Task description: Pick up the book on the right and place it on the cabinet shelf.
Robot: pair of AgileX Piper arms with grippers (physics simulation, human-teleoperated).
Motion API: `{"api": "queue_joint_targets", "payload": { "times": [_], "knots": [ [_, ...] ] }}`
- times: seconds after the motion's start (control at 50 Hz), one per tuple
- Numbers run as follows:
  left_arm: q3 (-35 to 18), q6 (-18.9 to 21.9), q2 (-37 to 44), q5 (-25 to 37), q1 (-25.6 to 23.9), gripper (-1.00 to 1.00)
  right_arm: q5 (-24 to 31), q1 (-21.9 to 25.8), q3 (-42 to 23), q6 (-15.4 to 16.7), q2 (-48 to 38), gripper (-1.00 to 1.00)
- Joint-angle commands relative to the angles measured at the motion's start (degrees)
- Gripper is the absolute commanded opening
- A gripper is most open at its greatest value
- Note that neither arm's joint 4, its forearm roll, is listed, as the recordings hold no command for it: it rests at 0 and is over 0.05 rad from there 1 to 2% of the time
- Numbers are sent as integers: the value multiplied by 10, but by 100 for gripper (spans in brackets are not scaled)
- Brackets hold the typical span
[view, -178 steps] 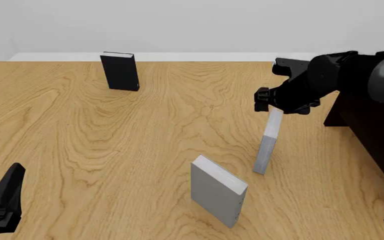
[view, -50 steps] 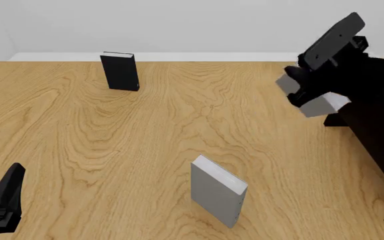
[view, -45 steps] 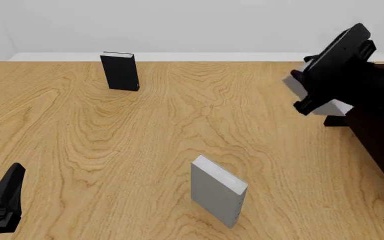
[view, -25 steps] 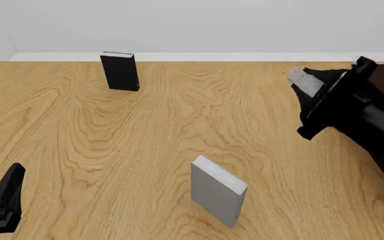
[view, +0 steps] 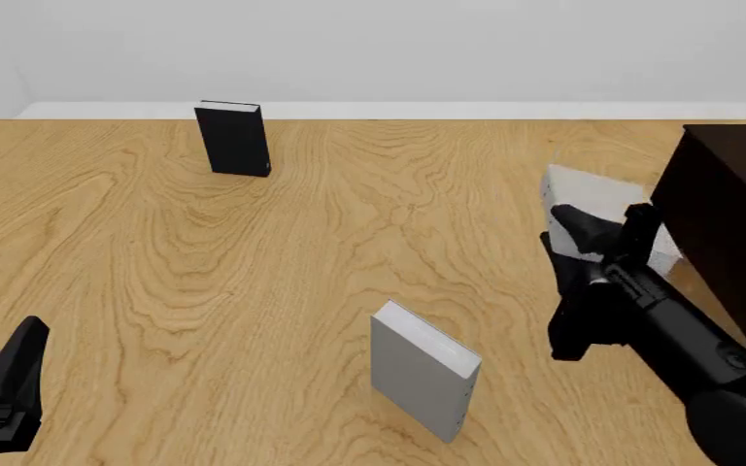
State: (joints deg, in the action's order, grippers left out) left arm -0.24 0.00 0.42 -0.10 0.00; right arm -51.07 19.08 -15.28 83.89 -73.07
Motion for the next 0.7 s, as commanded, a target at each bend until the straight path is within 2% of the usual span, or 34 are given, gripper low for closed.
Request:
{"api": "queue_joint_targets", "payload": {
  "times": [0.02,0.04,0.1,0.18,0.2,0.28,0.34,0.4,0.46,0.7],
  "knots": [
    [0,0,0,0,0,100,-100,0,30,46,-42,-100],
    [0,0,0,0,0,100,-136,-7,38,71,-65,-100],
    [0,0,0,0,0,100,-104,-5,31,60,-41,-100],
    [0,0,0,0,0,100,-98,-14,31,62,-42,-100],
    [0,0,0,0,0,100,-117,-25,35,73,-58,-100],
    [0,0,0,0,0,100,-129,-31,35,77,-66,-100],
    [0,0,0,0,0,100,-123,-39,32,69,-65,-100],
    [0,0,0,0,0,100,-146,-41,35,78,-88,-100],
    [0,0,0,0,0,100,-135,-47,28,68,-84,-100],
    [0,0,0,0,0,100,-184,-65,35,71,-142,-100]
  ]
}}
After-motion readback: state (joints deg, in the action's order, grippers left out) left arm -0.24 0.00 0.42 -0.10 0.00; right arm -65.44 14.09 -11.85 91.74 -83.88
